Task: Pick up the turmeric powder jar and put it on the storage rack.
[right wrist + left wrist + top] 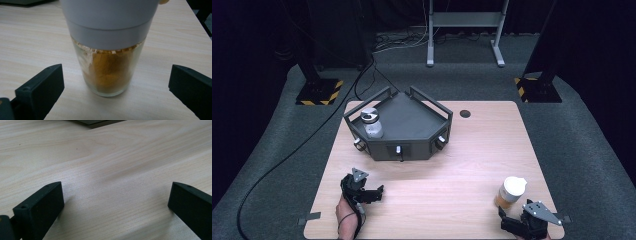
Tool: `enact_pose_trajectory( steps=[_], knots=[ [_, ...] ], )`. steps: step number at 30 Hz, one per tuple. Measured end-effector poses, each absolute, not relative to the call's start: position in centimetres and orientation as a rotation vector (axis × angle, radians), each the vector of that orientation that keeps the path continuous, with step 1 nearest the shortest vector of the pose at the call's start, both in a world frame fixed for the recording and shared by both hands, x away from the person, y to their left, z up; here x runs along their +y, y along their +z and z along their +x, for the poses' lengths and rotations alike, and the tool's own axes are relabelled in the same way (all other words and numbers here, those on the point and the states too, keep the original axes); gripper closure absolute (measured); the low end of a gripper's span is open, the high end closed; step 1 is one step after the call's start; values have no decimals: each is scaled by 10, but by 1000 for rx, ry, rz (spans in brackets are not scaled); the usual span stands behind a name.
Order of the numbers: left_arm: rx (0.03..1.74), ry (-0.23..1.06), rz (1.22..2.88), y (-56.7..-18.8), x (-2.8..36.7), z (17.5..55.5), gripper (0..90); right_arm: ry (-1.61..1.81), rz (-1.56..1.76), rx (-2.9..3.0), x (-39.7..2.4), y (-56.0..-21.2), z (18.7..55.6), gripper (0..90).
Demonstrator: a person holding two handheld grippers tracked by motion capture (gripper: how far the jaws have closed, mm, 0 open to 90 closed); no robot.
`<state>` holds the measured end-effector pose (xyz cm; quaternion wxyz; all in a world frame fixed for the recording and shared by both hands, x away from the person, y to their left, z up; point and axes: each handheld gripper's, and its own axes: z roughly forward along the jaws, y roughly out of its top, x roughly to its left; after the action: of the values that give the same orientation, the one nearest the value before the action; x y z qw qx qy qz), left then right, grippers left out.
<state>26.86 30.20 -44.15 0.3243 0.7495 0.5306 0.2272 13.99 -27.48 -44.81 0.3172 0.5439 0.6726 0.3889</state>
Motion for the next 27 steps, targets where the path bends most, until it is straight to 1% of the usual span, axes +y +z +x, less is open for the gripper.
enact_pose_trajectory(
  steps=[13, 24, 27],
  knots=[
    [1391, 596, 1966, -442, 302, 269, 1, 1072, 1429, 1734, -274, -467, 160, 0],
    [1392, 597, 1965, -442, 302, 269, 1, 1045, 1424, 1735, -267, -462, 165, 0],
    [1392, 597, 1965, -442, 302, 269, 1, 1046, 1413, 1738, -265, -460, 167, 30]
  ],
)
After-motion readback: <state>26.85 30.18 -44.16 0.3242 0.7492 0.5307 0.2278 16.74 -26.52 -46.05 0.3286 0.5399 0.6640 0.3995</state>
